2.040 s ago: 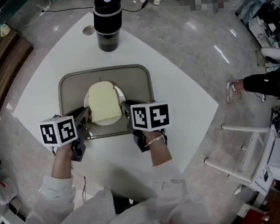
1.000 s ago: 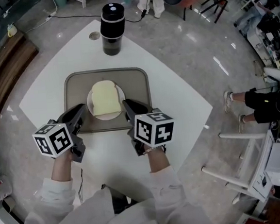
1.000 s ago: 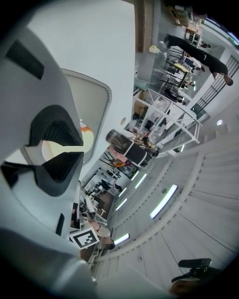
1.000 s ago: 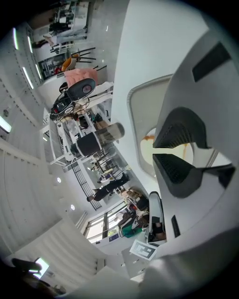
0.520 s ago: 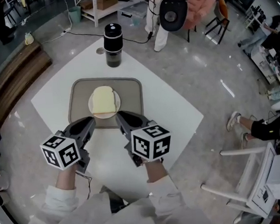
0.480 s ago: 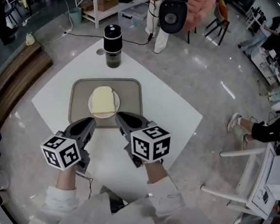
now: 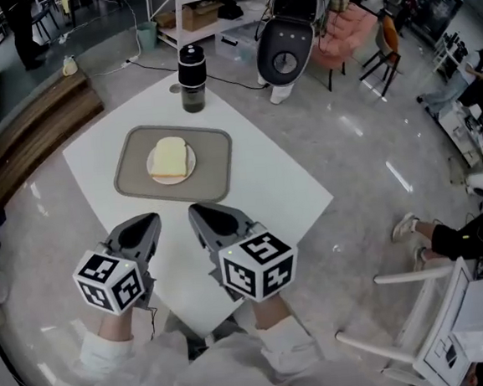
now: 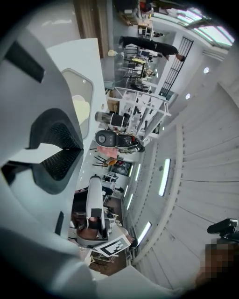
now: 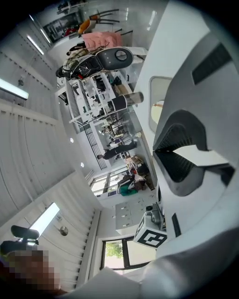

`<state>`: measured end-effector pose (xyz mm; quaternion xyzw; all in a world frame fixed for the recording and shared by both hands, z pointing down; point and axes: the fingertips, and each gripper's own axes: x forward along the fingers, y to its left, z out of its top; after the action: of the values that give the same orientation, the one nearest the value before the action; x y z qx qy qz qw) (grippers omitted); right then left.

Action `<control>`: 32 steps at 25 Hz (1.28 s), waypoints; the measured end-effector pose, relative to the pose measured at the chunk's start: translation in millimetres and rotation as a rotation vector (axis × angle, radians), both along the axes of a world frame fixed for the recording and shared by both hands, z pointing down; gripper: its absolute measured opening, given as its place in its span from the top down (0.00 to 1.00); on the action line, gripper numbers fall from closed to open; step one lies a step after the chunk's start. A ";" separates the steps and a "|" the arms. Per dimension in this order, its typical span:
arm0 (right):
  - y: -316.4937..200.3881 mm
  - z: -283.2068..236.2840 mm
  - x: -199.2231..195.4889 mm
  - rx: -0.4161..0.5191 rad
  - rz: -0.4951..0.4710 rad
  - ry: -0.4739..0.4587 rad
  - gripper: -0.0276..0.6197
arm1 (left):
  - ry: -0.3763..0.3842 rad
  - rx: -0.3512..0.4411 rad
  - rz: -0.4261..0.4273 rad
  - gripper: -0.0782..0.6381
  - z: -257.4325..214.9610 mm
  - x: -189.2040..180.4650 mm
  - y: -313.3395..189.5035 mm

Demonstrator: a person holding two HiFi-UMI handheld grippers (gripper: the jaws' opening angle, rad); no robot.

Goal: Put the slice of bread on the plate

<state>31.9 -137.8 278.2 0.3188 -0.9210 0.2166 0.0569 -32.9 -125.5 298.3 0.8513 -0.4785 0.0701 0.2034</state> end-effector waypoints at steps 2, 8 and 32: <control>16.0 -1.9 4.2 0.022 -0.022 -0.011 0.93 | 0.038 -0.008 -0.032 0.88 4.3 6.4 20.5; 51.1 6.9 12.3 0.041 -0.019 -0.038 0.93 | 0.076 -0.029 -0.047 0.88 15.6 17.4 60.7; 100.3 32.9 -17.6 0.033 -0.125 0.228 0.94 | 0.080 -0.104 0.147 0.88 27.2 24.7 91.4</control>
<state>14.3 -37.5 311.1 0.2840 -0.9301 0.1600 0.1693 -8.2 -34.1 325.4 0.8745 -0.4021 0.0755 0.2604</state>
